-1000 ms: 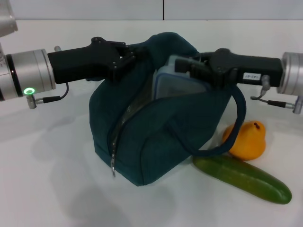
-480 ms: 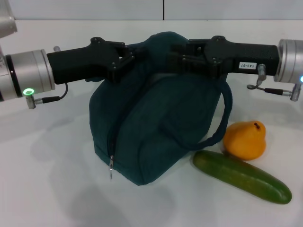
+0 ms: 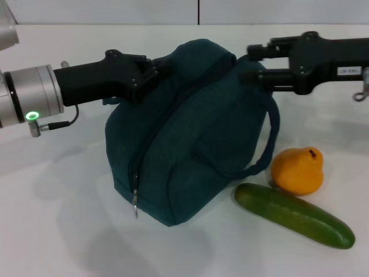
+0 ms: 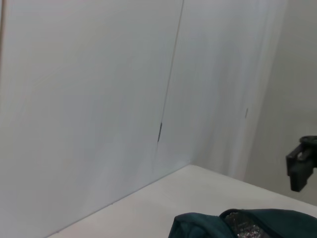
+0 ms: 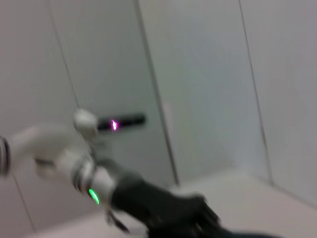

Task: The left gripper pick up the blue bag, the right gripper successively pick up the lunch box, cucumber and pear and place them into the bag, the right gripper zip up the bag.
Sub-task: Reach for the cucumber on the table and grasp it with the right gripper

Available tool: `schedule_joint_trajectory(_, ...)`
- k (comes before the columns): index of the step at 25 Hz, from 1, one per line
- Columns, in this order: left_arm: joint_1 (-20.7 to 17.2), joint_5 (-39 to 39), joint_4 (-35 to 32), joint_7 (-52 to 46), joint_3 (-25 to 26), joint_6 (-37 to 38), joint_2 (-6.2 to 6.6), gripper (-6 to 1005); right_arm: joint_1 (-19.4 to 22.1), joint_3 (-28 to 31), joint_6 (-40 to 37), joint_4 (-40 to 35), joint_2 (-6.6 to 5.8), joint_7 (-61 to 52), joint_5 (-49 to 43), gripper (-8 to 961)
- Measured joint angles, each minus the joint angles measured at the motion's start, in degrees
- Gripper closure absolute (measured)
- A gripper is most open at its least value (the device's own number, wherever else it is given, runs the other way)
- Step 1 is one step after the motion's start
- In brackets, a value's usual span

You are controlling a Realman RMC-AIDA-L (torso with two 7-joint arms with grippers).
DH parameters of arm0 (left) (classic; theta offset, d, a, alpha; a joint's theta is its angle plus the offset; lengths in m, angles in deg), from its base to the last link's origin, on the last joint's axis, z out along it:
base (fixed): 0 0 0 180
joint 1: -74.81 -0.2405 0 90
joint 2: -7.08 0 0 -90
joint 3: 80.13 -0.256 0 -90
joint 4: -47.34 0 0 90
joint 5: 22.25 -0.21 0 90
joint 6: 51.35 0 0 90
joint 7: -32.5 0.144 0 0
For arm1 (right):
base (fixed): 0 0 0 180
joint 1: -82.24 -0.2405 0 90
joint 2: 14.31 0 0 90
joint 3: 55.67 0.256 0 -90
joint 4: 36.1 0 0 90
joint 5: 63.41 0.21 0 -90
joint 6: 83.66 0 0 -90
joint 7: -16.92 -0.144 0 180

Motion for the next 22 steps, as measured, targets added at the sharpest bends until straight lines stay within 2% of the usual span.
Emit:
schedule_joint_trajectory(2,-0.04,-0.05,0.08,0.00,0.00,-0.04,0.02,954,0.52,-0.09,-1.31,-8.15,0.08,-8.69,-7.46,386)
schedule_joint_trajectory(5,-0.03,-0.36,0.24,0.00,0.00,-0.11,0.03,955,-0.43,-0.42,-6.44,-16.83,0.11,-17.82,-15.92,387)
schedule_joint_trajectory(9,0.10,-0.41,0.72,-0.01,-0.01,-0.22,0.04,955,-1.58,-0.41,-14.87,-24.74,0.14,-21.07,-18.38,367)
schedule_joint_trajectory(13,-0.08,-0.17,0.78,-0.16,0.00,-0.24,0.04,955,-1.27,-0.81,-17.71,-30.48,0.36,-21.29,-18.03,328)
schedule_joint_trajectory(16,-0.08,-0.14,0.78,-0.14,0.00,-0.24,-0.01,955,-1.60,-1.80,-18.36,-30.65,0.32,-21.31,-18.26,299)
schedule_joint_trajectory(22,0.40,-0.07,0.77,-0.28,-0.08,-1.53,-0.11,955,-4.71,-6.24,-22.45,-26.04,-0.01,-21.28,-21.13,240)
